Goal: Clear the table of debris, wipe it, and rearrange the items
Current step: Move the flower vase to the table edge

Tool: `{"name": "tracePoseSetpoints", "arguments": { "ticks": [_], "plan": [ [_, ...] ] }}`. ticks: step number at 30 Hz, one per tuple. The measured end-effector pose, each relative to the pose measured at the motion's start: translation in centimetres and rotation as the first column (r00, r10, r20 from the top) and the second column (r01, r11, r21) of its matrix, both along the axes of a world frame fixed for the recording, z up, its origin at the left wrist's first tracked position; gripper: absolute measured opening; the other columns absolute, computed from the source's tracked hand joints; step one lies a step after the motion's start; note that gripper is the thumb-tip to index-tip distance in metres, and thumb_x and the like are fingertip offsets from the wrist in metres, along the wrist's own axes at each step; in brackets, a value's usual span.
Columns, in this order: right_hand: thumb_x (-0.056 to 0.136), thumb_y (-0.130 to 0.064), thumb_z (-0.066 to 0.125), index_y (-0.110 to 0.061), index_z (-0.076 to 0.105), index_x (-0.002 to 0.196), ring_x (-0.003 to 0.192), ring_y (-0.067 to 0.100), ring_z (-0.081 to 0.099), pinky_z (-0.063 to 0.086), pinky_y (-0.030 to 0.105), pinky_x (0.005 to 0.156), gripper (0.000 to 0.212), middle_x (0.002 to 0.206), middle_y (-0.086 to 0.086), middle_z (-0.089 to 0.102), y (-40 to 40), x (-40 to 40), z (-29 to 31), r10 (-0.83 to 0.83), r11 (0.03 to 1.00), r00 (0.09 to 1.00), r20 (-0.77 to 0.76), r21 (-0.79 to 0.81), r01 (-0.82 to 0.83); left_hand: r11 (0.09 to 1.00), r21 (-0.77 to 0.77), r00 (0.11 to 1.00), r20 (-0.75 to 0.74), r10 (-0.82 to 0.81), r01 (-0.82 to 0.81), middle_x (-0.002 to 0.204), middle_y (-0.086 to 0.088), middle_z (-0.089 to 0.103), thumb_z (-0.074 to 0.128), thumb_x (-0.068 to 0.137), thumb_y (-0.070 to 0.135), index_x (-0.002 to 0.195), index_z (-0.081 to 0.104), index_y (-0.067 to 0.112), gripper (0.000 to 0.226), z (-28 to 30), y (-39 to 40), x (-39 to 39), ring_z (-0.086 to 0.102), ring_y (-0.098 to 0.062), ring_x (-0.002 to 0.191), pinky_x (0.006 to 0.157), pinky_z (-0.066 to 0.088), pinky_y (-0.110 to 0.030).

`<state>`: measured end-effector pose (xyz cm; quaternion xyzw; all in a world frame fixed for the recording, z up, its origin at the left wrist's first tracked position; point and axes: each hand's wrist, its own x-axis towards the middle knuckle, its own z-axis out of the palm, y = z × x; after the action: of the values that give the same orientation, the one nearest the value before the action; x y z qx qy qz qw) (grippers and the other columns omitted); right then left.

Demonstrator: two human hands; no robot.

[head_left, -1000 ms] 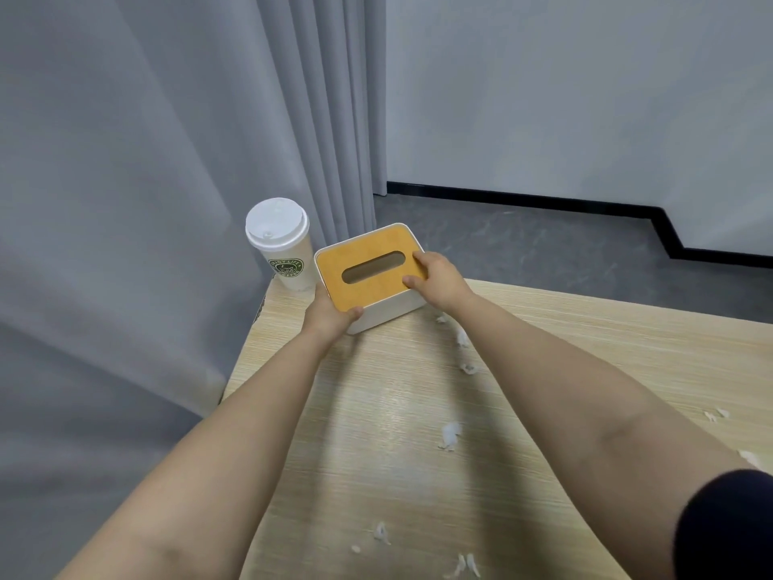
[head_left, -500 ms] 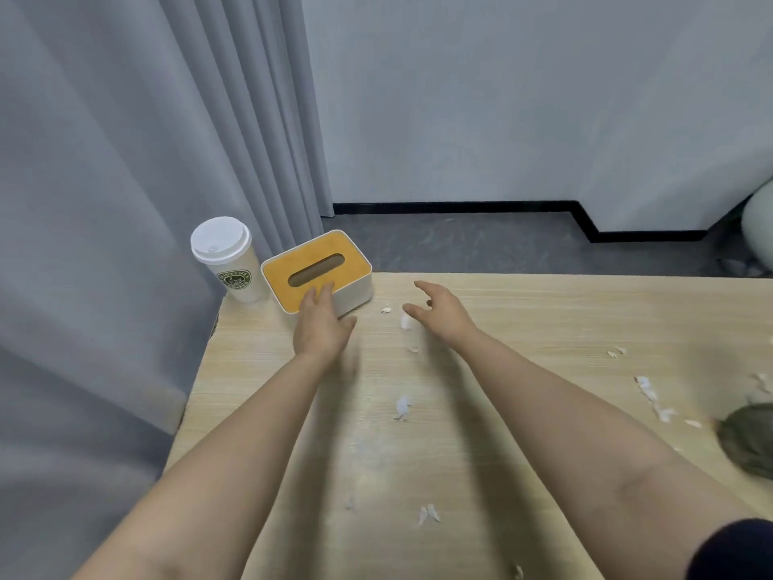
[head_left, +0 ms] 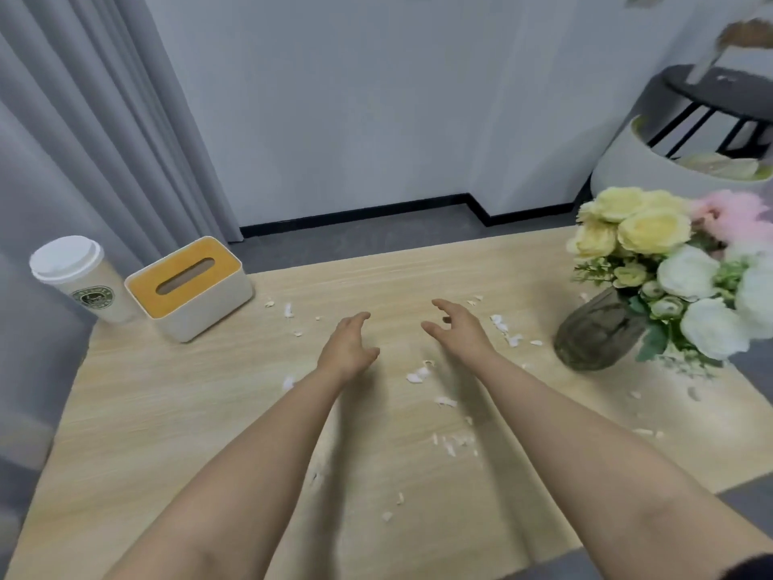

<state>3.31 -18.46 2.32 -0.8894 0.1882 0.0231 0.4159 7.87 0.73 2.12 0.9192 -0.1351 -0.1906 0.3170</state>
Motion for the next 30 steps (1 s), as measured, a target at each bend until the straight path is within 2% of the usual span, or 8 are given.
{"name": "tracePoseSetpoints", "arguments": {
  "ticks": [7,10,14,19,21,23,26,30],
  "plan": [
    [0.086,-0.027,0.065,-0.015,0.049,0.133,0.115,0.023,0.053,0.04,0.029,0.093,0.051,0.136,0.007,0.049,-8.6,-7.5,0.1,-0.179,0.983,0.984,0.012,-0.037,0.179,0.983,-0.051,0.983,-0.041,-0.18,0.178,0.147,-0.008,0.035,0.063,0.085,0.019,0.144,0.03,0.016,0.068,-0.3,-10.5,-4.0,0.036,-0.02,0.133,0.103,0.03,-0.025],
    [0.086,-0.03,0.065,-0.017,0.048,0.134,0.116,0.022,0.052,0.04,0.031,0.095,0.052,0.136,0.006,0.049,-11.4,-10.2,-0.1,-0.205,0.976,0.979,-0.015,-0.081,0.203,0.968,-0.081,0.968,-0.052,-0.244,0.239,0.147,-0.009,0.035,0.063,0.085,0.019,0.145,0.029,0.017,0.069,-0.5,-14.4,-5.3,0.036,-0.021,0.133,0.103,0.03,-0.026],
    [0.087,-0.027,0.064,-0.011,0.047,0.134,0.121,0.024,0.049,0.037,0.029,0.099,0.052,0.135,0.011,0.051,-14.7,-12.5,-1.0,-0.291,0.951,0.957,-0.004,-0.113,0.289,0.947,-0.117,0.951,-0.047,-0.306,0.299,0.144,-0.012,0.038,0.065,0.084,0.018,0.145,0.028,0.016,0.071,-1.0,-18.8,-6.3,0.037,-0.023,0.132,0.102,0.03,-0.027],
    [0.091,-0.04,0.054,-0.01,0.045,0.134,0.126,0.029,0.043,0.033,0.031,0.101,0.054,0.135,0.013,0.05,-18.1,-13.7,-2.8,-0.436,0.894,0.898,-0.059,-0.147,0.424,0.922,-0.163,0.931,-0.039,-0.363,0.352,0.143,-0.014,0.039,0.068,0.083,0.017,0.145,0.028,0.015,0.074,-2.1,-23.8,-6.6,0.041,-0.026,0.129,0.1,0.034,-0.029],
    [0.087,-0.046,0.058,-0.008,0.048,0.133,0.125,0.028,0.045,0.032,0.03,0.103,0.061,0.134,0.012,0.052,-19.3,-13.8,-3.8,-0.513,0.85,0.858,0.003,-0.141,0.508,0.912,-0.182,0.924,-0.037,-0.38,0.367,0.143,-0.015,0.038,0.069,0.083,0.017,0.146,0.026,0.015,0.076,-2.7,-25.7,-6.6,0.042,-0.027,0.128,0.101,0.035,-0.031],
    [0.08,-0.047,0.067,-0.011,0.046,0.134,0.127,0.027,0.045,0.033,0.032,0.106,0.068,0.136,0.009,0.052,-20.2,-13.7,-4.3,-0.571,0.817,0.815,0.098,-0.036,0.576,0.904,-0.21,0.92,-0.042,-0.389,0.373,0.144,-0.017,0.037,0.07,0.081,0.017,0.147,0.023,0.016,0.081,-3.4,-27.5,-6.7,0.039,-0.028,0.131,0.103,0.035,-0.033],
    [0.078,-0.039,0.072,-0.011,0.039,0.138,0.131,0.026,0.039,0.029,0.033,0.107,0.074,0.141,0.008,0.044,-21.2,-13.0,-4.0,-0.583,0.809,0.8,0.141,0.008,0.588,0.891,-0.245,0.913,-0.053,-0.405,0.381,0.147,-0.017,0.034,0.074,0.078,0.015,0.15,0.014,0.014,0.093,-4.2,-29.6,-6.8,0.035,-0.028,0.135,0.105,0.034,-0.034],
    [0.081,-0.044,0.068,-0.013,0.033,0.142,0.134,0.024,0.033,0.023,0.029,0.108,0.076,0.146,0.005,0.037,-22.7,-11.2,-4.5,-0.49,0.868,0.859,0.146,-0.006,0.496,0.887,-0.293,0.908,-0.115,-0.402,0.356,0.149,-0.012,0.034,0.076,0.076,0.012,0.151,0.004,0.013,0.103,-5.1,-31.7,-6.8,0.035,-0.026,0.135,0.105,0.03,-0.027]
  ]
}}
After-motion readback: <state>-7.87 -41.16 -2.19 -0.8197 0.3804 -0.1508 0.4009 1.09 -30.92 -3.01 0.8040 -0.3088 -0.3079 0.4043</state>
